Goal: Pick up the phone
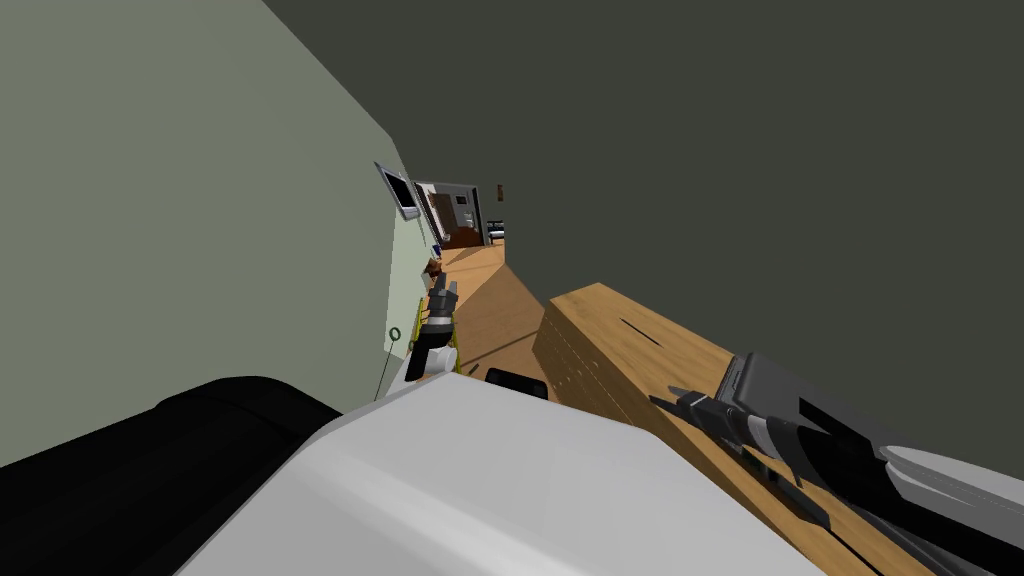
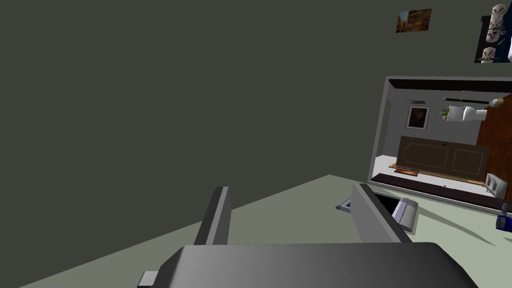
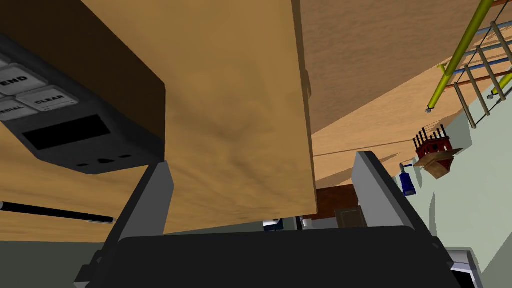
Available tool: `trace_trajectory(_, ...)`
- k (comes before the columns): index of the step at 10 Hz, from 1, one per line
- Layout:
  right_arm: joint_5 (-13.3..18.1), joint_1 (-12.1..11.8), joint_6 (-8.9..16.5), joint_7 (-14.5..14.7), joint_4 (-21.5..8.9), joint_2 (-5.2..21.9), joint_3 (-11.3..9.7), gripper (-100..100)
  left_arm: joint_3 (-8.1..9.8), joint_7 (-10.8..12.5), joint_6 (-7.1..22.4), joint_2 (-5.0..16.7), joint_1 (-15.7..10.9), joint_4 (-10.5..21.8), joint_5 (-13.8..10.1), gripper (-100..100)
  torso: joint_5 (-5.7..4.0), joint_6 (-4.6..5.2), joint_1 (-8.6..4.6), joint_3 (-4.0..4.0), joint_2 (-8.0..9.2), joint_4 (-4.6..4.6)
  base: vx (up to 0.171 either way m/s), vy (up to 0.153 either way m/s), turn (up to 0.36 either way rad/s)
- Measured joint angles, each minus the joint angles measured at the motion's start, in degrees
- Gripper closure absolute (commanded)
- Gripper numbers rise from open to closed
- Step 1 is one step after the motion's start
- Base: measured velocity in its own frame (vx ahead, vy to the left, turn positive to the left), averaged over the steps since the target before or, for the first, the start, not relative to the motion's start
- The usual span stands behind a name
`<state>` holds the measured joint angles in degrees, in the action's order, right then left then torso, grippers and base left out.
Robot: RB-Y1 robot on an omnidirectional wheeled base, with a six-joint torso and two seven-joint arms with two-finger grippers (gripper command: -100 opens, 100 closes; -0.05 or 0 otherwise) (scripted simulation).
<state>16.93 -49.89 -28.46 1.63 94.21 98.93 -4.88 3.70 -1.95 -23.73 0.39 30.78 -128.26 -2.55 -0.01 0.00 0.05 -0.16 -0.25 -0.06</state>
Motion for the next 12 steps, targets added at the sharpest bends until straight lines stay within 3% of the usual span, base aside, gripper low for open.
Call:
trace_trajectory(1, 0.7, 0.1, 0.0, -0.3, -0.7, 1.6, -0.6, -100, 0.0, 0.0, 0.0, 0.0, 0.0, 0.0, 0.0, 0, 0.0, 0.01, 0.01, 0.01, 0.01, 0.01, 0.031, 0.013, 0.022)
trace_trajectory(2, 0.7, -1.0, 0.0, -0.3, -0.8, 2.6, 0.0, -100, 0.0, 0.0, 0.0, 0.0, 0.0, 0.0, 0.0, 0, 0.0, 0.02, 0.02, 0.07, 0.12, 0.03, 0.01, -0.001, -0.017)
trace_trajectory(3, -0.2, -5.1, 0.2, 0.5, -0.6, 4.4, 2.8, -100, 0.0, 0.0, 0.0, 0.0, 0.0, 0.0, 0.0, 0, 0.0, 0.03, 0.0, 0.12, 0.21, 0.05, 0.024, -0.001, -0.035)
trace_trajectory(5, 0.8, -4.0, 0.1, 0.3, -1.4, 4.9, 1.6, -100, 0.0, 0.0, 0.0, 0.0, 0.0, 0.0, 0.0, 0, -0.02, 0.03, -0.02, 0.14, 0.23, 0.06, 0.025, 0.005, -0.024)
trace_trajectory(7, 2.5, -3.9, 0.0, -0.2, -2.8, 7.2, 0.1, -100, 0.0, 0.0, 0.0, 0.0, 0.0, 0.0, 0.0, 0, 0.0, 0.03, 0.02, 0.03, 0.03, 0.02, 0.082, 0.012, -0.022)
trace_trajectory(8, 1.6, -7.8, -0.3, 1.0, -3.6, 9.2, 2.2, -100, 0.0, 0.0, 0.0, 0.0, 0.0, 0.0, 0.0, 0, 0.0, 0.02, 0.02, 0.01, 0.01, 0.0, 0.02, 0.003, 0.006)
trace_trajectory(9, 3.1, -6.5, -0.3, 0.5, -4.0, 9.6, 1.0, -100, 0.0, 0.0, 0.0, 0.0, 0.0, 0.0, 0.0, 0, -0.01, 0.02, -0.01, 0.09, 0.15, 0.03, 0.006, 0.0, -0.002)
trace_trajectory(10, 2.7, -8.2, 0.2, 0.7, -3.9, 11.1, 1.3, -100, 0.0, 0.0, 0.0, 0.0, 0.0, 0.0, 0.0, 0, -0.01, 0.03, -0.02, 0.14, 0.23, 0.05, 0.023, 0.001, -0.02)
trace_trajectory(11, 5.1, -8.7, -0.2, -0.2, -4.8, 11.8, 1.6, -100, 0.0, 0.0, 0.0, 0.0, 0.0, 0.0, 0.0, 0, -0.01, 0.04, -0.02, 0.13, 0.22, 0.06, 0.037, -0.006, -0.071)
trace_trajectory(12, 9.9, -11.7, -1.4, -2.8, -6.1, 11.6, 5.0, -100, 0.0, 0.0, 0.0, 0.0, 0.0, 0.0, 0.0, 0, -0.02, 0.06, -0.05, 0.12, 0.2, 0.06, 0.02, 0.001, -0.005)
